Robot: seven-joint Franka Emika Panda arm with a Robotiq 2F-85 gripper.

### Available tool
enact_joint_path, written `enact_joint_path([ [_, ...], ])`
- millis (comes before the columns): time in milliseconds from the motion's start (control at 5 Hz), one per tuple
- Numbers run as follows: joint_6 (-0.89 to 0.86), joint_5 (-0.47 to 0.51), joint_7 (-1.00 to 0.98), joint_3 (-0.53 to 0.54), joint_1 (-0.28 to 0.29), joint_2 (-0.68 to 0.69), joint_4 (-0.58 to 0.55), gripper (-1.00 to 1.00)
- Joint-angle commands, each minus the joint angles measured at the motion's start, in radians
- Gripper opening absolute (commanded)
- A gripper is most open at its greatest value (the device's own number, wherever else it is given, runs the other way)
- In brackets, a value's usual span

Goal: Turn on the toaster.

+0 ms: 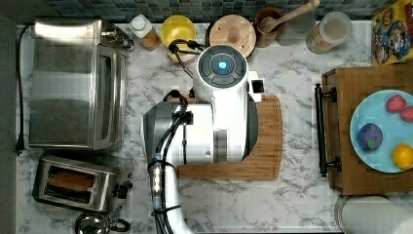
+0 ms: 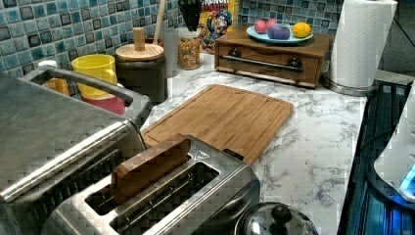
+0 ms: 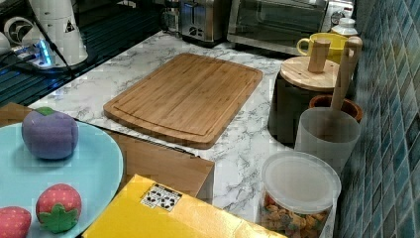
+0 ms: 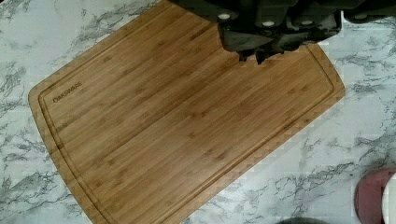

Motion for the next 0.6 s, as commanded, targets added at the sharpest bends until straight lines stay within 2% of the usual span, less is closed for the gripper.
enact_joint_path([
  [200,0.003,0.001,-0.019,0.002,0.001,0.0,-0.001,-1.0],
  [600,0.099,0.068,-0.141,0.069,0.049,-0.081,-0.155,-1.0],
])
